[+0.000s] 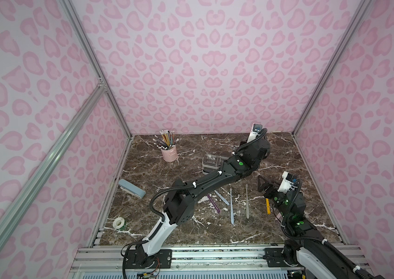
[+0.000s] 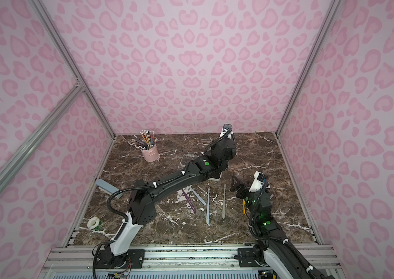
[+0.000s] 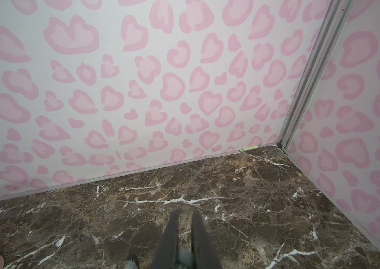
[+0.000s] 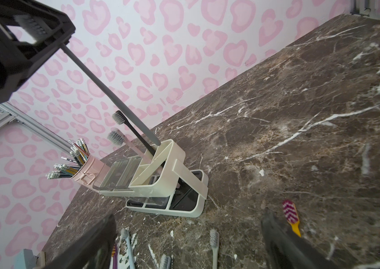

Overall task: Place the toothbrush into the toothbrush holder
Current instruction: Place the toothbrush in the toothbrush holder.

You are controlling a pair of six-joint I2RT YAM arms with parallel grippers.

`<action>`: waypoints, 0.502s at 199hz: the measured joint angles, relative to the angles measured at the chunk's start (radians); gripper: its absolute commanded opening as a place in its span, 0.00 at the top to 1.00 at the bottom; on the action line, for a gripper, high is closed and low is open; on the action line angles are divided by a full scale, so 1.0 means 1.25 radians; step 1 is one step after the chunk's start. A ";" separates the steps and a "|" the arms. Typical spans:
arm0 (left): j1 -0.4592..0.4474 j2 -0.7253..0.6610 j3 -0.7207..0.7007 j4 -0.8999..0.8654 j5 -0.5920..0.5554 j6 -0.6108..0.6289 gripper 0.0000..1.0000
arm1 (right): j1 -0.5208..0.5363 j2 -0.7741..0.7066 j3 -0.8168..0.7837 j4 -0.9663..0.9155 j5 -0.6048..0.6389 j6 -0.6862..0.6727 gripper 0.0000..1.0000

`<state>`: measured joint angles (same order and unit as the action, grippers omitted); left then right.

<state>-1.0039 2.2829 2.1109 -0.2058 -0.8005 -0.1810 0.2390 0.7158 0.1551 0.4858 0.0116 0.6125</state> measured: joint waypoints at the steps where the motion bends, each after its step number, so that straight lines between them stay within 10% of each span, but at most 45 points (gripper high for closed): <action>1: 0.000 0.000 -0.001 0.000 0.000 0.000 0.99 | 0.000 0.000 0.000 0.000 0.000 0.000 0.01; 100: 0.022 0.009 -0.042 0.030 -0.002 -0.009 0.99 | 0.000 0.003 0.000 0.000 -0.026 0.000 0.01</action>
<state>-0.9760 2.2940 2.0586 -0.1688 -0.8024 -0.1925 0.2390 0.7193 0.1551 0.4862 -0.0212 0.6121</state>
